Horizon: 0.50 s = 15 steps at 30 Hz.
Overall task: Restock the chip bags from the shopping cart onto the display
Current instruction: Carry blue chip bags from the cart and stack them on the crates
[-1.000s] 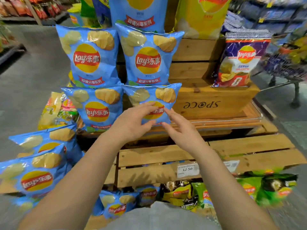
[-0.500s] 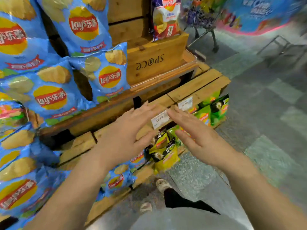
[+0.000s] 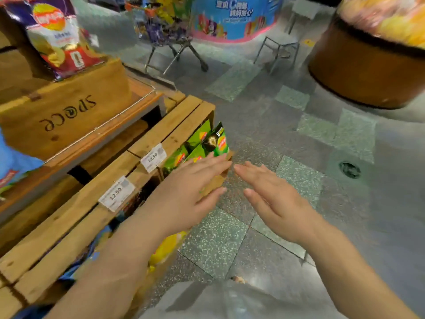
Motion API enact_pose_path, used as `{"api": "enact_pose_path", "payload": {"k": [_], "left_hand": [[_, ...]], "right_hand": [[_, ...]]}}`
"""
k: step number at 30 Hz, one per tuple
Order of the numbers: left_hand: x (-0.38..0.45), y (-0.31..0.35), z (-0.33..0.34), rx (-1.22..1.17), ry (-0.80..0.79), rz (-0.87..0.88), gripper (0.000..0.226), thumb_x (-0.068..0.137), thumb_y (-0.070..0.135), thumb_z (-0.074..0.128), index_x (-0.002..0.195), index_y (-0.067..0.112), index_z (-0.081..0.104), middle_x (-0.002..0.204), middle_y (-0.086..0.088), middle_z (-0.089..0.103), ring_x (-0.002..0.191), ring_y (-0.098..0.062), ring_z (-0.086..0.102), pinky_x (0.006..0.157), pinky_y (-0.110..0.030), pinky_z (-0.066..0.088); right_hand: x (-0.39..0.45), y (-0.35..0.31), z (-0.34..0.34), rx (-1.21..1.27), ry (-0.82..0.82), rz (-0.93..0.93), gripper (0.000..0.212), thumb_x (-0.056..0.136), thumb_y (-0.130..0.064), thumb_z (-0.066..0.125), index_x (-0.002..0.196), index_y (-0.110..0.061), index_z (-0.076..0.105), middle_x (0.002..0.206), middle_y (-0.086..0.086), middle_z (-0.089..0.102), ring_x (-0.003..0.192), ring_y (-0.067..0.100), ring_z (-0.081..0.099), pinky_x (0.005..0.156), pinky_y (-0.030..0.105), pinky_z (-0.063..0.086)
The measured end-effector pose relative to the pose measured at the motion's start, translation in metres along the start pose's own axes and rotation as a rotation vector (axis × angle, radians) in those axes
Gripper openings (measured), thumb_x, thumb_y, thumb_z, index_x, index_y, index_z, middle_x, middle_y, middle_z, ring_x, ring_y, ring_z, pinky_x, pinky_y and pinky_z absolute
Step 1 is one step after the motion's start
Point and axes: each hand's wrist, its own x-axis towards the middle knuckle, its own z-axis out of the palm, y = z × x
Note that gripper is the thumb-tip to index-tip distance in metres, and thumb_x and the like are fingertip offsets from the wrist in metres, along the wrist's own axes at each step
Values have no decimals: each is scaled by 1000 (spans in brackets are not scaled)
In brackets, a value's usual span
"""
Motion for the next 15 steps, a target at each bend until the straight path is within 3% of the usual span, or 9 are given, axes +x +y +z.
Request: {"api": "enact_pose_path", "payload": {"k": [5,11,15], "left_hand": [[90,40,55,6,-94,20,57,85,56,36,139,41,31,137,34,18,125,22,6,108,-15,6],[159,62,90,-64,-162,-39,48,86,51,40,133,52,28,137,38,22,134,13,22,116,-31,23],[216,51,98,-55,-134,-66,47,86,50,41,131,49,30,136,37,23,130,18,21,116,-29,24]], "right_hand": [[-25,73,-68,-18,74,111,49,95,-41,32,138,-21,41,136,-12,41,131,-2,25,112,12,9],[-26,147,-112,0,69,142,58,95,-51,29,137,-15,49,133,-15,42,129,-4,27,112,15,12],[1,195,-119,41,96,126,68,96,-58,19,136,-14,51,133,-11,48,130,1,34,114,25,21]]}}
